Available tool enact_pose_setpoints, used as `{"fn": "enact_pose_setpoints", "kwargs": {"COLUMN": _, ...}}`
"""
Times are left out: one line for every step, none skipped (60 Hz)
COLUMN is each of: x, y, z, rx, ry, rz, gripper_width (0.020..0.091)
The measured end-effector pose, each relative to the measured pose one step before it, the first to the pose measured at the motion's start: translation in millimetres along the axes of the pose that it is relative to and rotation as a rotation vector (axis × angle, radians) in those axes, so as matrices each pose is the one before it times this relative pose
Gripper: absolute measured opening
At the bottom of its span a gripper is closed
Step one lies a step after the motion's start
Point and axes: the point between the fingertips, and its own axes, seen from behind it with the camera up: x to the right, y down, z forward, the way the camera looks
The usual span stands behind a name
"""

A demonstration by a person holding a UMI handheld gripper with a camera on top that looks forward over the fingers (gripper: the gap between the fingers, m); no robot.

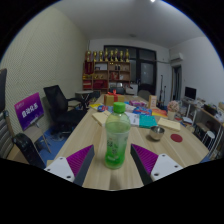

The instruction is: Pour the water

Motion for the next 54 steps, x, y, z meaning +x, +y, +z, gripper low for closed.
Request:
{"fn": "enact_pose_setpoints", "kwargs": {"x": 2.31, "y": 1.02, "z": 8.22, "rx": -0.00114, "ry": -0.00423, "rz": 0.0072, "gripper_width": 0.0824}}
{"fn": "enact_pose_setpoints", "kwargs": {"x": 2.05, "y": 1.19, "z": 8.02, "rx": -0.00227, "ry": -0.00508, "rz": 0.0086, "gripper_width": 0.0826}}
{"fn": "enact_pose_setpoints", "kwargs": {"x": -0.6, "y": 3.46, "z": 5.38, "rx": -0.00231, "ry": -0.00559, "rz": 0.0106, "gripper_width": 0.0826}}
{"fn": "enact_pose_setpoints", "kwargs": {"x": 5.48, "y": -0.53, "z": 10.02, "rx": -0.00372, "ry": -0.01177, "rz": 0.0101, "gripper_width": 0.0825}}
{"fn": "enact_pose_setpoints", "kwargs": {"x": 0.82, "y": 0.86, "z": 7.07, "rx": -0.00209, "ry": -0.00929, "rz": 0.0091, "gripper_width": 0.0821}}
{"fn": "enact_pose_setpoints", "kwargs": {"x": 0.06, "y": 0.28, "z": 6.8, "rx": -0.00026, "ry": -0.00955, "rz": 0.0094, "gripper_width": 0.0824}}
{"fn": "enact_pose_setpoints", "kwargs": {"x": 0.01, "y": 0.11, "z": 6.13, "rx": 0.00039, "ry": -0.00949, "rz": 0.0094, "gripper_width": 0.0825}}
{"fn": "enact_pose_setpoints", "kwargs": {"x": 0.04, "y": -0.35, "z": 5.43, "rx": 0.00167, "ry": -0.00835, "rz": 0.0083, "gripper_width": 0.0825}}
{"fn": "enact_pose_setpoints", "kwargs": {"x": -5.1, "y": 0.63, "z": 5.13, "rx": 0.00759, "ry": -0.00186, "rz": 0.0069, "gripper_width": 0.0829}}
{"fn": "enact_pose_setpoints", "kwargs": {"x": 1.55, "y": -3.35, "z": 3.91, "rx": 0.00951, "ry": -0.00308, "rz": 0.0037, "gripper_width": 0.0828}}
{"fn": "enact_pose_setpoints", "kwargs": {"x": 0.36, "y": -2.95, "z": 4.63, "rx": 0.01319, "ry": -0.00291, "rz": 0.0007, "gripper_width": 0.0826}}
{"fn": "enact_pose_setpoints", "kwargs": {"x": 0.06, "y": -2.85, "z": 3.95, "rx": 0.01273, "ry": -0.00466, "rz": -0.0026, "gripper_width": 0.0824}}
{"fn": "enact_pose_setpoints", "kwargs": {"x": -0.42, "y": -2.31, "z": 4.02, "rx": 0.01017, "ry": -0.00597, "rz": -0.0053, "gripper_width": 0.0812}}
{"fn": "enact_pose_setpoints", "kwargs": {"x": -0.4, "y": -1.18, "z": 3.83, "rx": 0.00475, "ry": -0.0053, "rz": -0.0066, "gripper_width": 0.0799}}
{"fn": "enact_pose_setpoints", "kwargs": {"x": -0.49, "y": 0.21, "z": 4.16, "rx": -0.001, "ry": -0.00513, "rz": -0.0061, "gripper_width": 0.075}}
{"fn": "enact_pose_setpoints", "kwargs": {"x": -0.7, "y": 1.22, "z": 3.88, "rx": -0.00497, "ry": -0.00507, "rz": -0.0046, "gripper_width": 0.07}}
{"fn": "enact_pose_setpoints", "kwargs": {"x": -0.44, "y": 1.47, "z": 3.72, "rx": -0.00528, "ry": -0.00335, "rz": -0.0029, "gripper_width": 0.0651}}
{"fn": "enact_pose_setpoints", "kwargs": {"x": 0.94, "y": 2.52, "z": 3.69, "rx": -0.00482, "ry": 0.00141, "rz": -0.0001, "gripper_width": 0.0602}}
{"fn": "enact_pose_setpoints", "kwargs": {"x": 3.09, "y": 0.07, "z": 3.89, "rx": 0.00039, "ry": 0.00977, "rz": -0.0017, "gripper_width": 0.0553}}
{"fn": "enact_pose_setpoints", "kwargs": {"x": 1.37, "y": 1.9, "z": 2.34, "rx": -0.00406, "ry": 0.00342, "rz": 0.001, "gripper_width": 0.0507}}
{"fn": "enact_pose_setpoints", "kwargs": {"x": 0.08, "y": -1.75, "z": 1.55, "rx": 0.01413, "ry": 0.00192, "rz": 0.0051, "gripper_width": 0.0505}}
{"fn": "enact_pose_setpoints", "kwargs": {"x": 0.52, "y": -1.19, "z": 1.45, "rx": 0.01008, "ry": 0.00047, "rz": 0.0017, "gripper_width": 0.0503}}
{"fn": "enact_pose_setpoints", "kwargs": {"x": 0.62, "y": -0.1, "z": 1.09, "rx": 0.00524, "ry": -0.00016, "rz": -0.0049, "gripper_width": 0.05}}
{"fn": "enact_pose_setpoints", "kwargs": {"x": 0.34, "y": -0.78, "z": 0.99, "rx": 0.00789, "ry": -0.0017, "rz": -0.0091, "gripper_width": 0.0497}}
{"fn": "enact_pose_setpoints", "kwargs": {"x": -0.39, "y": -0.4, "z": 0.92, "rx": 0.00717, "ry": -0.0029, "rz": -0.0107, "gripper_width": 0.0496}}
{"fn": "enact_pose_setpoints", "kwargs": {"x": 0.24, "y": 0.18, "z": 0.72, "rx": 0.00408, "ry": -0.00115, "rz": -0.0107, "gripper_width": 0.0491}}
{"fn": "enact_pose_setpoints", "kwargs": {"x": 0.4, "y": 0.0, "z": 0.74, "rx": 0.00426, "ry": -0.00036, "rz": -0.0089, "gripper_width": 0.0483}}
{"fn": "enact_pose_setpoints", "kwargs": {"x": 2.26, "y": -1.07, "z": 1.68, "rx": 0.00448, "ry": -0.00224, "rz": -0.005, "gripper_width": 0.0483}}
{"fn": "enact_pose_setpoints", "kwargs": {"x": 2.69, "y": 1.84, "z": 1.03, "rx": 0.00481, "ry": -0.00407, "rz": -0.0022, "gripper_width": 0.0483}}
{"fn": "enact_pose_setpoints", "kwargs": {"x": -0.34, "y": 0.5, "z": 0.02, "rx": -0.00117, "ry": -0.00035, "rz": 0.0007, "gripper_width": 0.0483}}
{"fn": "enact_pose_setpoints", "kwargs": {"x": 0.04, "y": 0.42, "z": 0.45, "rx": -0.00348, "ry": -0.00066, "rz": 0.0018, "gripper_width": 0.0483}}
{"fn": "enact_pose_setpoints", "kwargs": {"x": -0.17, "y": 0.14, "z": 0.15, "rx": -0.00333, "ry": -0.00164, "rz": 0.0025, "gripper_width": 0.0463}}
{"fn": "enact_pose_setpoints", "kwargs": {"x": -0.17, "y": 0.66, "z": 0.15, "rx": -0.00557, "ry": -0.00228, "rz": 0.0018, "gripper_width": 0.0464}}
{"fn": "enact_pose_setpoints", "kwargs": {"x": 0.74, "y": 1.13, "z": 1.92, "rx": -0.00563, "ry": -0.00326, "rz": 0.001, "gripper_width": 0.0464}}
{"fn": "enact_pose_setpoints", "kwargs": {"x": -4.56, "y": -2.79, "z": -2.42, "rx": -0.01128, "ry": -0.00159, "rz": 0.0021, "gripper_width": 0.0443}}
{"fn": "enact_pose_setpoints", "kwargs": {"x": -0.56, "y": -0.22, "z": 0.42, "rx": -0.00918, "ry": -0.00527, "rz": 0.0048, "gripper_width": 0.0449}}
{"fn": "enact_pose_setpoints", "kwargs": {"x": -0.92, "y": -0.58, "z": 0.64, "rx": -0.00883, "ry": -0.00699, "rz": 0.0034, "gripper_width": 0.042}}
{"fn": "enact_pose_setpoints", "kwargs": {"x": -0.61, "y": -0.23, "z": 0.72, "rx": -0.00965, "ry": -0.00703, "rz": 0.0057, "gripper_width": 0.042}}
{"fn": "enact_pose_setpoints", "kwargs": {"x": -1.1, "y": -0.58, "z": 0.81, "rx": -0.01001, "ry": -0.00921, "rz": 0.0077, "gripper_width": 0.042}}
{"fn": "enact_pose_setpoints", "kwargs": {"x": -0.4, "y": -0.13, "z": 1.34, "rx": -0.01145, "ry": -0.00816, "rz": 0.0092, "gripper_width": 0.0394}}
{"fn": "enact_pose_setpoints", "kwargs": {"x": 0.07, "y": -0.82, "z": 1.12, "rx": -0.00991, "ry": -0.0051, "rz": 0.0143, "gripper_width": 0.0394}}
{"fn": "enact_pose_setpoints", "kwargs": {"x": 1.17, "y": 4.49, "z": 2.84, "rx": -0.0056, "ry": -0.00415, "rz": 0.0222, "gripper_width": 0.0394}}
{"fn": "enact_pose_setpoints", "kwargs": {"x": 0.84, "y": -2.86, "z": 1.32, "rx": -0.00625, "ry": -0.00539, "rz": 0.0274, "gripper_width": 0.0394}}
{"fn": "enact_pose_setpoints", "kwargs": {"x": 5.2, "y": -4.03, "z": 4.04, "rx": -0.00224, "ry": -0.01493, "rz": 0.0333, "gripper_width": 0.0394}}
{"fn": "enact_pose_setpoints", "kwargs": {"x": -0.26, "y": -4.98, "z": 1.12, "rx": -0.00103, "ry": -0.00926, "rz": 0.0401, "gripper_width": 0.0394}}
{"fn": "enact_pose_setpoints", "kwargs": {"x": -0.58, "y": -5.73, "z": 1.44, "rx": -0.00009, "ry": -0.01125, "rz": 0.0469, "gripper_width": 0.0395}}
{"fn": "enact_pose_setpoints", "kwargs": {"x": -0.82, "y": -5.99, "z": 1.33, "rx": -0.00009, "ry": -0.01262, "rz": 0.0505, "gripper_width": 0.0394}}
{"fn": "enact_pose_setpoints", "kwargs": {"x": -0.72, "y": -6.5, "z": 1.27, "rx": 0.00017, "ry": -0.01333, "rz": 0.0551, "gripper_width": 0.0393}}
{"fn": "enact_pose_setpoints", "kwargs": {"x": -0.73, "y": -7.38, "z": 1.36, "rx": 0.00154, "ry": -0.01204, "rz": 0.0593, "gripper_width": 0.0393}}
{"fn": "enact_pose_setpoints", "kwargs": {"x": -0.51, "y": -8.12, "z": 1.36, "rx": 0.00335, "ry": -0.01138, "rz": 0.0625, "gripper_width": 0.0393}}
{"fn": "enact_pose_setpoints", "kwargs": {"x": 0.7, "y": -8.54, "z": 3.74, "rx": 0.00665, "ry": -0.01142, "rz": 0.0666, "gripper_width": 0.0394}}
{"fn": "enact_pose_setpoints", "kwargs": {"x": -6.17, "y": -5.5, "z": -4.2, "rx": 0.00105, "ry": -0.01013, "rz": 0.0664, "gripper_width": 0.0394}}
{"fn": "enact_pose_setpoints", "kwargs": {"x": 7.85, "y": -7.12, "z": 6.54, "rx": 0.00525, "ry": -0.02344, "rz": 0.0637, "gripper_width": 0.0393}}
{"fn": "enact_pose_setpoints", "kwargs": {"x": -0.36, "y": -8.33, "z": 1.78, "rx": 0.00022, "ry": -0.01405, "rz": 0.0709, "gripper_width": 0.0394}}
